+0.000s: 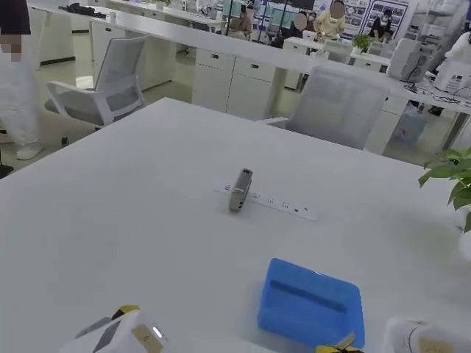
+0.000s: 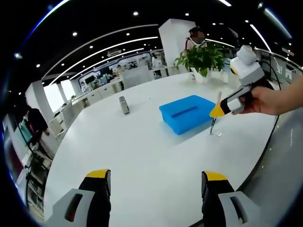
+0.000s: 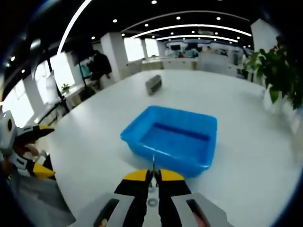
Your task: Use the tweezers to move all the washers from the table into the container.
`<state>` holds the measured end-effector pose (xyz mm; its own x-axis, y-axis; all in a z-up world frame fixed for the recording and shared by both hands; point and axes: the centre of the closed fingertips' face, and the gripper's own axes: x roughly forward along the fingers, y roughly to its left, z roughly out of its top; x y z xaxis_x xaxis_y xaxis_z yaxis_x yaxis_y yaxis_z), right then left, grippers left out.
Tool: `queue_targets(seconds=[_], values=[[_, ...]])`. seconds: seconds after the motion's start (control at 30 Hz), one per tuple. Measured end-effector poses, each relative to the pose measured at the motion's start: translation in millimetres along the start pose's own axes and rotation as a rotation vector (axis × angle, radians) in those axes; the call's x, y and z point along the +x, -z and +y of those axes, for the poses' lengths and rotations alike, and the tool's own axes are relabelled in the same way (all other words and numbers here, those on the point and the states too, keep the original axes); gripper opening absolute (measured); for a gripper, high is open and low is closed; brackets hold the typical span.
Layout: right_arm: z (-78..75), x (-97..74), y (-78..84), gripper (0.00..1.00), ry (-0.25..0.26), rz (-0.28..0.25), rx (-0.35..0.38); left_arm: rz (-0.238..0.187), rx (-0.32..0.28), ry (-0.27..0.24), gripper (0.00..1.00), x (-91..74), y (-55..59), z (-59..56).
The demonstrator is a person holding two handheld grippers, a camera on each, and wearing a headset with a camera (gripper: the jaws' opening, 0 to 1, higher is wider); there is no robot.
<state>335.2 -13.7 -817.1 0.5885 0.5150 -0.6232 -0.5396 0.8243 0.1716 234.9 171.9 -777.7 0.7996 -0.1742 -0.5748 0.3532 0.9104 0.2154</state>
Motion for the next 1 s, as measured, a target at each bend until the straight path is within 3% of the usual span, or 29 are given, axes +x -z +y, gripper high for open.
queue_targets(seconds=[0.23,0.33,0.43,0.5,0.73,1.0], values=[[5.7,0.3,0.7,0.03,0.003,-0.013,-0.042,0.003,0.003,0.002,0.8,0.2,0.4,-0.4],[8.8,-3.0,6.0,0.03,0.017,-0.002,-0.126,0.003,0.004,0.004,0.8,0.3,0.4,-0.9],[11.5,-6.6,11.9,0.03,0.028,0.038,-0.238,0.004,0.008,0.009,0.8,0.4,0.5,-2.0],[11.6,-8.4,17.8,0.03,0.03,0.065,-0.275,0.004,0.01,0.01,0.8,0.3,0.3,-2.4],[7.3,-9.9,17.7,0.02,0.01,0.085,-0.183,-0.001,0.002,0.007,0.8,-0.6,-0.4,-1.2],[6.1,-5.3,11.9,0.02,-0.015,0.126,-0.179,-0.002,-0.005,-0.001,0.79,-0.9,-0.1,0.7]])
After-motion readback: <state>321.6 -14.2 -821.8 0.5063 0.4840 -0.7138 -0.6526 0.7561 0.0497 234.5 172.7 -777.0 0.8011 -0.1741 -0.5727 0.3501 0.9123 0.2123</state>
